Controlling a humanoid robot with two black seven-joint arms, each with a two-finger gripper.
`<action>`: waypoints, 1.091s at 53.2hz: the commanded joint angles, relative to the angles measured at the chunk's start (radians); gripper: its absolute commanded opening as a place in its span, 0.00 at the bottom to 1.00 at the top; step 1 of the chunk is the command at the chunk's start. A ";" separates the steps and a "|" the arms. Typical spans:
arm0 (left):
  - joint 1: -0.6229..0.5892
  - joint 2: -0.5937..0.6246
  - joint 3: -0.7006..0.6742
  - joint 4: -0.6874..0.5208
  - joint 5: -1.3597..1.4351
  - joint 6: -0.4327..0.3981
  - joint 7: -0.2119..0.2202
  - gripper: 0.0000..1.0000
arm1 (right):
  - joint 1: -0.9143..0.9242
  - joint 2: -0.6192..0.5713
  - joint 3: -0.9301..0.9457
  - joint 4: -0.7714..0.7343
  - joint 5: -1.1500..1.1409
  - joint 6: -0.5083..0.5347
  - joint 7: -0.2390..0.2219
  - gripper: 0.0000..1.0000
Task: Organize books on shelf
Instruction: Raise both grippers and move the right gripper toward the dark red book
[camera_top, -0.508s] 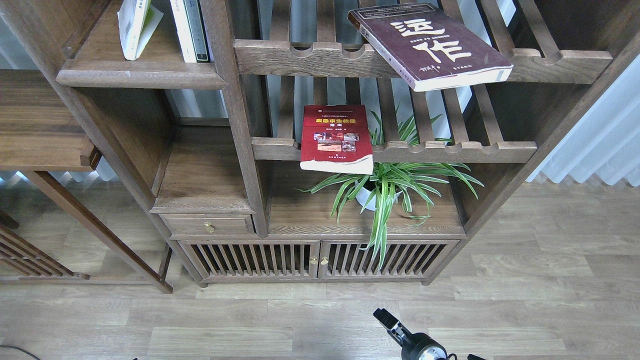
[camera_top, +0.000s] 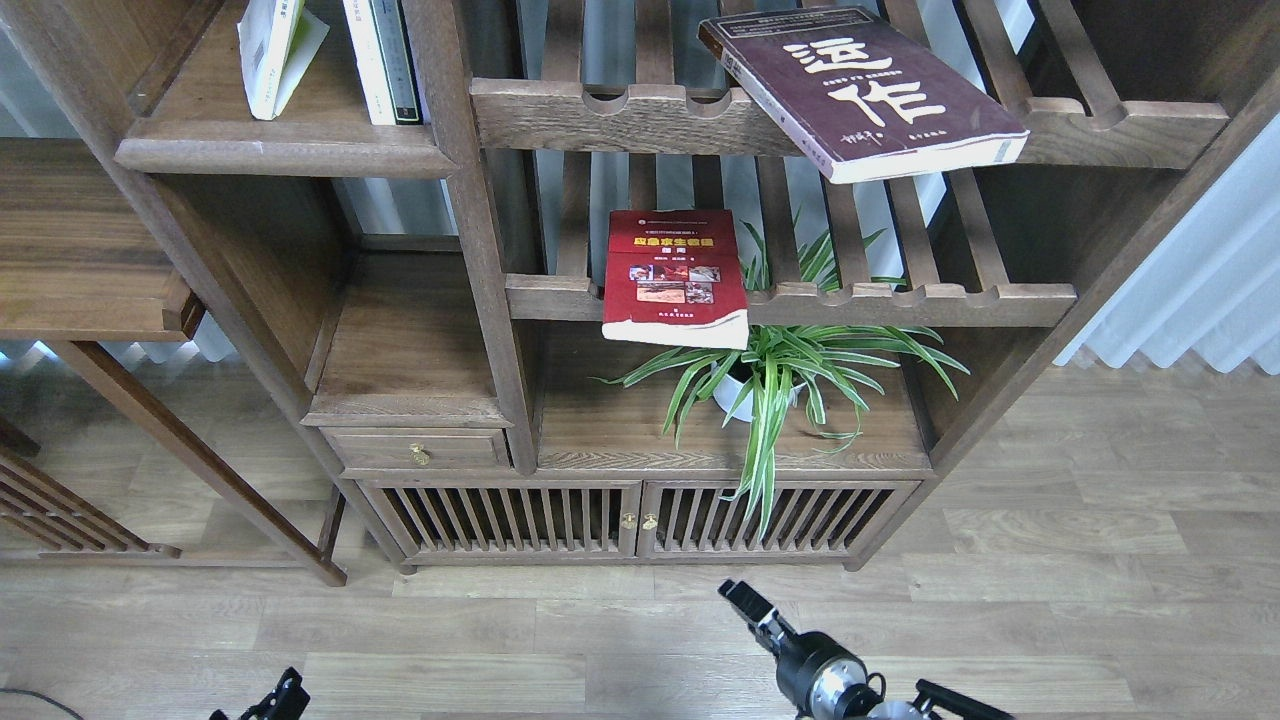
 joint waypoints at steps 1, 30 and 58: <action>-0.056 0.000 -0.058 0.003 0.001 0.000 0.000 1.00 | 0.004 -0.020 0.040 0.024 0.000 -0.001 0.000 0.99; -0.101 0.138 -0.060 -0.247 0.001 0.000 0.000 1.00 | 0.024 -0.174 0.065 0.060 -0.006 0.285 0.043 0.99; -0.118 0.264 -0.092 -0.482 0.001 0.000 0.000 1.00 | 0.004 -0.178 0.214 0.247 0.009 0.285 0.040 0.99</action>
